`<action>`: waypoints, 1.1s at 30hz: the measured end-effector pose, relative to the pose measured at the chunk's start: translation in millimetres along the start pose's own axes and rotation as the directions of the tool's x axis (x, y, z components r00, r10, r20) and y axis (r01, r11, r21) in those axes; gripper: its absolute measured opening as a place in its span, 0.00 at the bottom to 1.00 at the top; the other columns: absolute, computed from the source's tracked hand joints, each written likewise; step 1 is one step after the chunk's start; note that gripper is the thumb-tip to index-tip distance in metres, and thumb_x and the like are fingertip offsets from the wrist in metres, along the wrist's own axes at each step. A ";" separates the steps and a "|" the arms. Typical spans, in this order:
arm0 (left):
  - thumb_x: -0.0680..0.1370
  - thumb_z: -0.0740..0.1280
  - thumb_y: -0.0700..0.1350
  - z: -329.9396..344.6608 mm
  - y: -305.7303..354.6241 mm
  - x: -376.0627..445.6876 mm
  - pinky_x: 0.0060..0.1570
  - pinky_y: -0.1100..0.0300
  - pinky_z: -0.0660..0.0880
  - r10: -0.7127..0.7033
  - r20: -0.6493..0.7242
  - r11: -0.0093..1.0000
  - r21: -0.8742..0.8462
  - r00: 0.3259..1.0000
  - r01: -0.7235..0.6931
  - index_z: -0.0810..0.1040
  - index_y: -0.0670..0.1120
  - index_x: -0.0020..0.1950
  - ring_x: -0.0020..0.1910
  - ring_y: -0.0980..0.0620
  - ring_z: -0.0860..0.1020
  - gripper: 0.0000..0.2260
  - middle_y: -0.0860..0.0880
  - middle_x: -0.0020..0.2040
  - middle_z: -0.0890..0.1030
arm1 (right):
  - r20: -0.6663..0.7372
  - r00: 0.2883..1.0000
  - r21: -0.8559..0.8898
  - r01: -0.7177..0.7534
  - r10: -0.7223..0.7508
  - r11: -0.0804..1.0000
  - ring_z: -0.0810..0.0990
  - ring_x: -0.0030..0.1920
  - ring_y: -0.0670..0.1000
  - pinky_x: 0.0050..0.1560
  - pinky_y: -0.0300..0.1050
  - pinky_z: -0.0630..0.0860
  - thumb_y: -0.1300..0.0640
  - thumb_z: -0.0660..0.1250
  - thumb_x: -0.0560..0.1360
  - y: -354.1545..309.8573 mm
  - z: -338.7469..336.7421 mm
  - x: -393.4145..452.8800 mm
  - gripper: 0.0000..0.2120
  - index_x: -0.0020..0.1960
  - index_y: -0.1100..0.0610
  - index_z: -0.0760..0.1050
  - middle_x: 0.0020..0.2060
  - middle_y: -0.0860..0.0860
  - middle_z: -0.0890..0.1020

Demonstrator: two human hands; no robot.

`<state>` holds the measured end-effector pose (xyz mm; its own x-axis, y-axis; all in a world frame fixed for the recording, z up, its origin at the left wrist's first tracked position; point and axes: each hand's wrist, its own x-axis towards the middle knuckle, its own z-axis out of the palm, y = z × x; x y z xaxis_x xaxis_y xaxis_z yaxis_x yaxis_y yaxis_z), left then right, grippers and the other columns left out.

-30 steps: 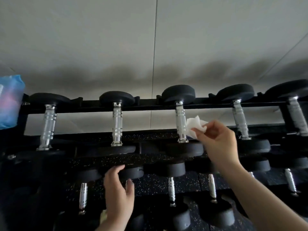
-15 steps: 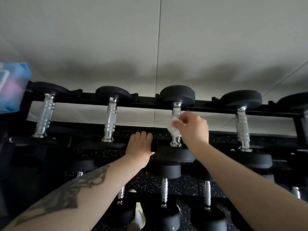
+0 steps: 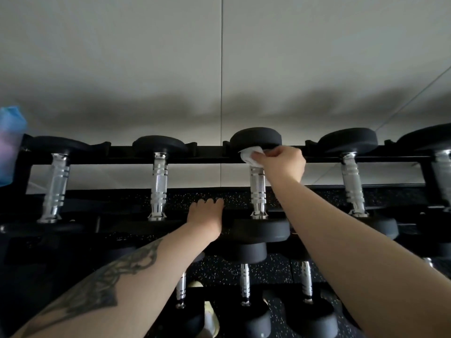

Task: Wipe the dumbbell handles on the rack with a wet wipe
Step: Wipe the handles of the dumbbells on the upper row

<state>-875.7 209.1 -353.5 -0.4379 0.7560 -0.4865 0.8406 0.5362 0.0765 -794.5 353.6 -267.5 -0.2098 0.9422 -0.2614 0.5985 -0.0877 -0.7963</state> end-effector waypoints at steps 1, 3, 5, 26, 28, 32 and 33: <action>0.76 0.64 0.41 0.0 -0.9 0.4 0.62 0.51 0.64 0.006 0.003 1.000 -0.004 1.000 -0.006 0.65 0.48 0.66 0.61 0.44 0.69 0.19 0.46 0.62 0.72 | -0.003 0.999 0.054 -0.036 0.036 0.998 0.79 0.38 0.47 0.43 0.43 0.78 0.49 0.76 0.66 3.9 2.4 5.5 0.09 0.36 0.49 0.77 0.35 0.45 0.80; 0.76 0.65 0.41 0.3 -1.9 0.1 0.63 0.51 0.63 0.012 0.019 1.000 -0.014 1.000 -0.012 0.63 0.49 0.68 0.63 0.43 0.68 0.21 0.46 0.64 0.70 | -0.012 0.983 0.188 -0.179 0.184 0.966 0.82 0.42 0.49 0.48 0.46 0.80 0.53 0.74 0.69 19.7 6.3 5.6 0.04 0.40 0.50 0.79 0.41 0.48 0.83; 0.76 0.65 0.40 -0.5 -0.9 -0.4 0.65 0.50 0.62 0.003 0.017 1.000 -0.022 1.000 -0.002 0.62 0.49 0.69 0.64 0.43 0.66 0.24 0.45 0.66 0.68 | 0.046 0.922 0.321 -0.379 0.385 0.868 0.83 0.44 0.54 0.49 0.50 0.81 0.63 0.69 0.72 35.8 8.3 -0.8 0.07 0.39 0.52 0.79 0.46 0.55 0.84; 0.72 0.68 0.39 -1.2 3.9 -0.8 0.66 0.50 0.62 -0.043 0.073 0.998 0.041 0.996 0.040 0.56 0.49 0.70 0.66 0.40 0.63 0.32 0.41 0.68 0.61 | 0.103 0.994 -0.146 0.052 -0.037 0.988 0.78 0.45 0.48 0.47 0.44 0.76 0.43 0.76 0.64 17.5 3.9 -0.8 0.24 0.53 0.54 0.74 0.46 0.47 0.80; 0.73 0.68 0.41 -0.7 3.6 0.6 0.66 0.49 0.62 -0.038 0.084 0.998 0.047 0.996 0.034 0.55 0.49 0.71 0.66 0.40 0.63 0.31 0.41 0.68 0.61 | 0.139 0.990 -0.227 0.058 -0.027 0.972 0.78 0.43 0.48 0.39 0.41 0.73 0.43 0.76 0.63 28.5 -4.0 -15.7 0.23 0.51 0.54 0.73 0.44 0.48 0.79; 0.73 0.68 0.42 -1.5 3.8 2.3 0.66 0.50 0.61 -0.041 0.100 0.998 0.056 0.994 0.036 0.54 0.49 0.71 0.67 0.40 0.63 0.31 0.41 0.68 0.61 | 0.375 0.925 -0.555 0.173 0.059 0.814 0.75 0.44 0.50 0.36 0.42 0.70 0.41 0.76 0.63 43.2 -19.0 -35.6 0.29 0.54 0.55 0.70 0.45 0.50 0.76; 0.73 0.68 0.42 -1.8 4.1 2.1 0.66 0.50 0.61 -0.044 0.106 0.998 0.056 0.993 0.038 0.54 0.49 0.71 0.67 0.40 0.62 0.32 0.41 0.68 0.61 | 0.402 0.912 -0.589 0.193 0.078 0.784 0.75 0.45 0.51 0.38 0.42 0.71 0.41 0.76 0.63 38.4 -19.6 -30.4 0.31 0.56 0.56 0.69 0.47 0.51 0.76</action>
<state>-873.8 213.5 -352.7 -0.4382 0.6875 -0.5790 0.8399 0.5426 0.0086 -750.0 327.9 -279.5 -0.4560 0.7226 -0.5196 0.8846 0.3039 -0.3538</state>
